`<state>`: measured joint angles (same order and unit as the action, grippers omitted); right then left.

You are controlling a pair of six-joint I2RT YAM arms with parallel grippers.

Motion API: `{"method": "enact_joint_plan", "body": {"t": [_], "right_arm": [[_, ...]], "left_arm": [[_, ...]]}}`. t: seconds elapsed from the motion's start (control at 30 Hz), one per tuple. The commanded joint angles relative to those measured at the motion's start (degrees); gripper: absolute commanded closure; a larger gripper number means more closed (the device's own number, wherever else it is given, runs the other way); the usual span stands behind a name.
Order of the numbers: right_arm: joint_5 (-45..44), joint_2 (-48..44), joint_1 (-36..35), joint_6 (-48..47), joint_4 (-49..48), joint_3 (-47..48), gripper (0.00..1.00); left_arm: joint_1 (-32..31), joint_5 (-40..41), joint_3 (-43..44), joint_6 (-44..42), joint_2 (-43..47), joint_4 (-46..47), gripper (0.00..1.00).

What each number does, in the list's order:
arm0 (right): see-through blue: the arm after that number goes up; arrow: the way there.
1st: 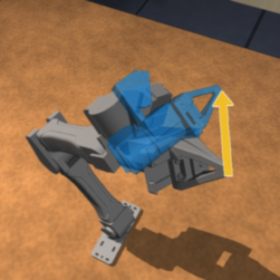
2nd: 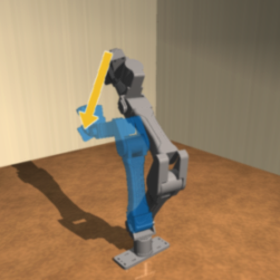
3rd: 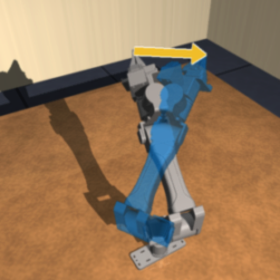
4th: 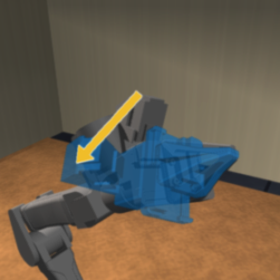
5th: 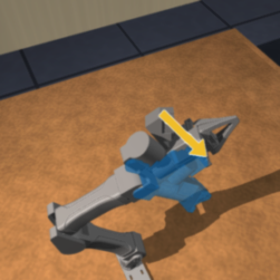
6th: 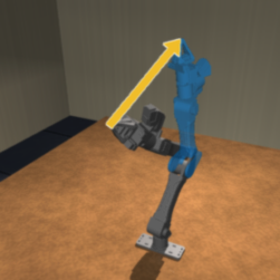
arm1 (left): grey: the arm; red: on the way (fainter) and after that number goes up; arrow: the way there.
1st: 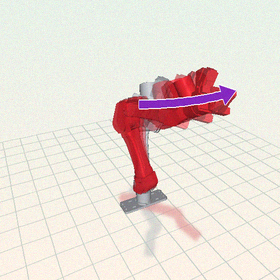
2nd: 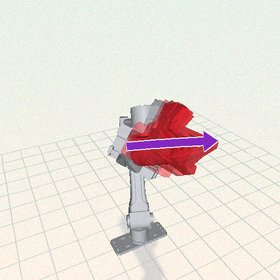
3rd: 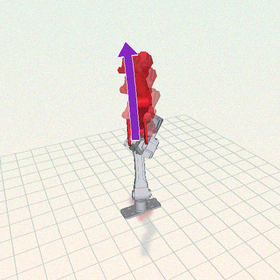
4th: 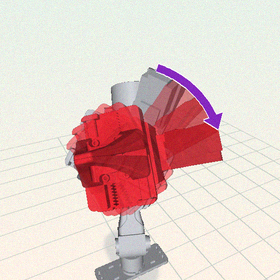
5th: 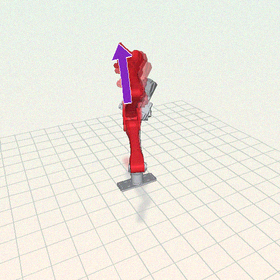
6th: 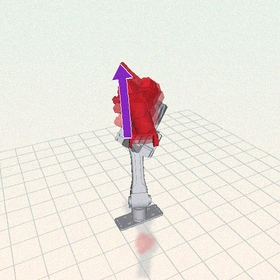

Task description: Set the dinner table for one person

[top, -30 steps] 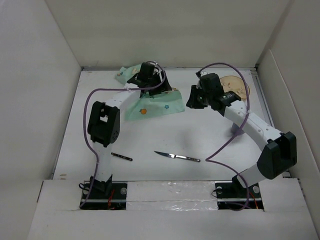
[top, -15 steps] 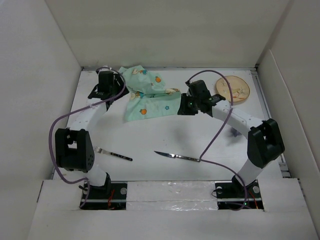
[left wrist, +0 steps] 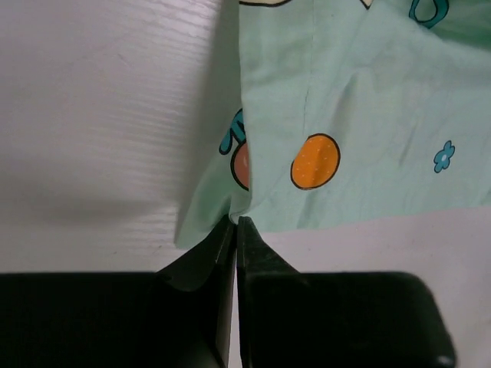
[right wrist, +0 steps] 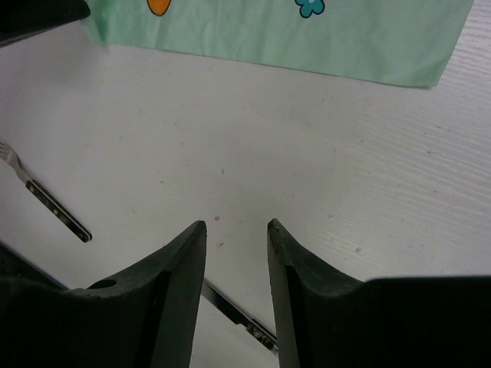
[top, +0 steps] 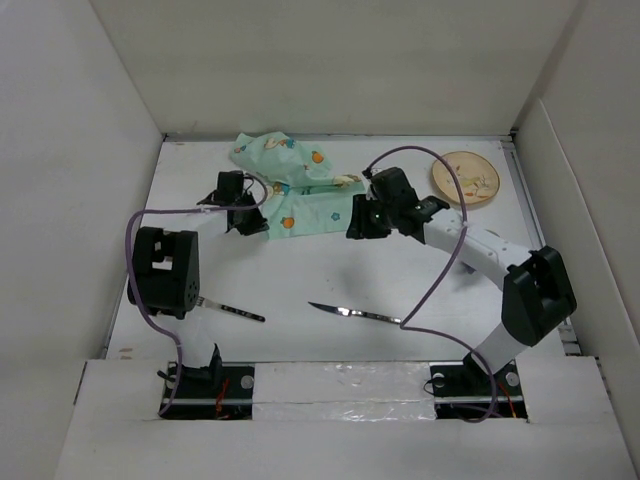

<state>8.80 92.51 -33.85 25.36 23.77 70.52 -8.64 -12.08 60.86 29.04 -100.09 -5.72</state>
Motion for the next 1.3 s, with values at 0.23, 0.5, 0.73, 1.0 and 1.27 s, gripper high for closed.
{"method": "enact_joint_plan", "body": {"t": [0.23, 0.5, 0.73, 1.0, 1.27], "right_arm": [[-6.85, -6.02, 0.62, -5.93, 5.67, 2.07, 0.51], [-7.39, -8.57, 5.63, -8.76, 8.49, 0.94, 0.55], [-0.64, -8.14, 6.16, -7.00, 6.21, -2.66, 1.00], [2.01, -0.75, -0.78, -5.15, 1.54, -2.58, 0.36], [-1.85, 6.98, -0.78, -5.59, -2.67, -0.47, 0.36]], "left_arm": [[-19.55, -12.89, -2.94, 22.10, 1.13, 19.33, 1.00], [-24.05, -5.43, 1.80, 25.38, 5.16, 16.20, 0.33], [-15.98, 14.62, -2.31, 18.08, 15.44, 6.33, 0.42], [2.84, 6.55, -11.38, 16.40, 13.36, 9.49, 0.36], [6.54, 3.64, -4.71, 14.03, 3.25, 7.99, 0.36]]}}
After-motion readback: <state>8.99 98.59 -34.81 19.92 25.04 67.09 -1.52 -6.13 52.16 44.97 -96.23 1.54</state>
